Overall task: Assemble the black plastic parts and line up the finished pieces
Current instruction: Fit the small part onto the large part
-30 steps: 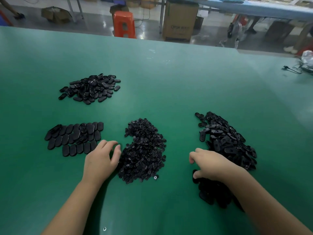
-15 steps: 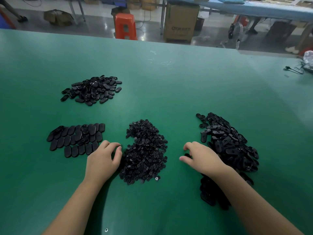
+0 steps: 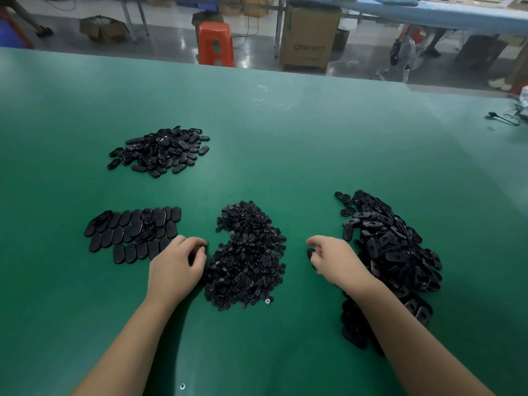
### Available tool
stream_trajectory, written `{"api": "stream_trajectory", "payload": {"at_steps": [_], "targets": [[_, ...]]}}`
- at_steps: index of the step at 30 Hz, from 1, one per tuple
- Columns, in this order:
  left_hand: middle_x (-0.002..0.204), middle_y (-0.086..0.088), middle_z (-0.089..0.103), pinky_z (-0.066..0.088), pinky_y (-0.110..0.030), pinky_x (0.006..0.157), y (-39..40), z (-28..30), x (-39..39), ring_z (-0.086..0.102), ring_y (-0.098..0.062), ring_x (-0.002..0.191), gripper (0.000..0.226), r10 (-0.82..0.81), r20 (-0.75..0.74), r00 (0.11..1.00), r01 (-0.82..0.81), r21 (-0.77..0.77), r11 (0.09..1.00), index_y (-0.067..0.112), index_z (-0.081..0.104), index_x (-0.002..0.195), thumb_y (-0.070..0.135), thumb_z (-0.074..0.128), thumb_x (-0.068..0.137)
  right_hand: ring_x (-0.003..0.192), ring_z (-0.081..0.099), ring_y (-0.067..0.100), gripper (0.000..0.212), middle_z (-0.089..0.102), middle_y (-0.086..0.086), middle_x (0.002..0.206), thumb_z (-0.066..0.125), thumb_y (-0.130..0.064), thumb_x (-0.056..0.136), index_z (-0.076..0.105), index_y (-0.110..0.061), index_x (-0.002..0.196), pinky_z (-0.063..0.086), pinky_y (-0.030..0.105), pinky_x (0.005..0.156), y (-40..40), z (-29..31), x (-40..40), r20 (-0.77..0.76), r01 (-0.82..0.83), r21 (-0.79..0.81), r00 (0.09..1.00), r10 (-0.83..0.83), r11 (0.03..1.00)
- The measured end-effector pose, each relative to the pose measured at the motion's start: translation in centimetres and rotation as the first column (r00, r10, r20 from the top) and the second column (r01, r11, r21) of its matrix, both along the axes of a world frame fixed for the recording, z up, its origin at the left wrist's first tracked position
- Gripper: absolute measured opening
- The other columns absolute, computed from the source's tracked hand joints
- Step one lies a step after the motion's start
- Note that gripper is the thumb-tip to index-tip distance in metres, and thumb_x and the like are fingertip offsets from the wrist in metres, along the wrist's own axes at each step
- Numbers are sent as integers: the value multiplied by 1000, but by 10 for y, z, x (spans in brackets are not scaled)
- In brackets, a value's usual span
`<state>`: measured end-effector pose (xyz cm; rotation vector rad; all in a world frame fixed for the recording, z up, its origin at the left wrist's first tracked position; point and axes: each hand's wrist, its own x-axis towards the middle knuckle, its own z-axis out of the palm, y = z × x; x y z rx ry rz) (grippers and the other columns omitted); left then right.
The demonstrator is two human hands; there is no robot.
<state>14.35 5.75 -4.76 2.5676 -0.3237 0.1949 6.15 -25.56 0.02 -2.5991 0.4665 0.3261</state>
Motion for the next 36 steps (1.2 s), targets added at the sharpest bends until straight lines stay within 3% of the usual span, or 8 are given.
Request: {"api": "stream_trajectory", "payload": {"at_steps": [2, 4, 6, 14, 17, 21, 26, 36], "targets": [[78, 16, 55, 45, -24, 50, 0, 0, 1, 54, -1, 62, 12, -4, -9, 1000, 4, 7, 1000, 39, 69, 97, 29, 64, 92, 75, 74, 7, 38, 65, -3, 89, 51, -6, 102, 61, -16, 137, 60, 30, 71, 0, -7, 0, 73, 179, 311, 975, -211, 933], [78, 16, 55, 43, -23, 50, 0, 0, 1, 54, 0, 63, 12, -1, -15, 1000, 1, 18, 1000, 40, 69, 97, 30, 64, 92, 79, 77, 10, 34, 67, 2, 96, 53, -1, 100, 66, -12, 129, 63, 38, 84, 2, -13, 0, 95, 308, 587, 892, -442, 749], [78, 16, 56, 42, -22, 50, -1, 1, 3, 54, 0, 63, 11, 21, -31, 999, -20, 15, 1000, 41, 69, 96, 32, 63, 93, 82, 77, 13, 24, 70, 8, 103, 57, 0, 99, 70, -14, 113, 62, 41, 87, 10, -20, 1, 106, 346, 718, 804, -586, 605], [77, 13, 58, 45, -24, 55, -14, 13, 16, 55, -4, 67, 8, 110, -190, 976, -91, 108, 990, 41, 63, 90, 45, 60, 95, 85, 73, 5, 21, 73, -8, 95, 64, -18, 99, 61, -38, 95, 59, 26, 79, 44, -42, -1, 330, 355, 709, 596, -732, 609], [81, 16, 61, 52, -30, 63, -15, 20, 28, 58, -7, 71, 9, 26, -283, 959, -2, 84, 996, 42, 62, 87, 40, 63, 96, 89, 73, 9, 21, 73, -7, 94, 63, -20, 100, 59, -40, 98, 59, 29, 80, 47, -46, -1, 362, 335, 703, 591, -721, 627], [94, 10, 61, 54, -39, 80, -16, 24, 29, 59, -14, 84, 16, -225, -245, 943, 232, 1, 973, 35, 74, 105, 24, 68, 96, 84, 72, 1, 26, 73, -18, 85, 59, -22, 102, 60, -47, 108, 52, 16, 73, 46, -49, 0, 371, 324, 692, 608, -702, 645], [99, 12, 58, 52, -36, 80, -16, 22, 32, 58, -13, 89, 23, -260, -219, 940, 282, 78, 956, 36, 75, 117, 27, 63, 99, 84, 71, -3, 26, 74, -18, 81, 52, -22, 105, 67, -40, 114, 50, 7, 72, 46, -50, 0, 380, 331, 678, 606, -699, 656], [106, 13, 60, 52, -32, 78, -19, 33, 31, 62, -12, 90, 11, -315, -183, 931, 349, 197, 916, 35, 74, 103, 31, 65, 97, 81, 70, -2, 24, 74, -12, 85, 50, -19, 106, 64, -38, 103, 54, 21, 78, 46, -49, 0, 399, 325, 665, 605, -689, 672]]}}
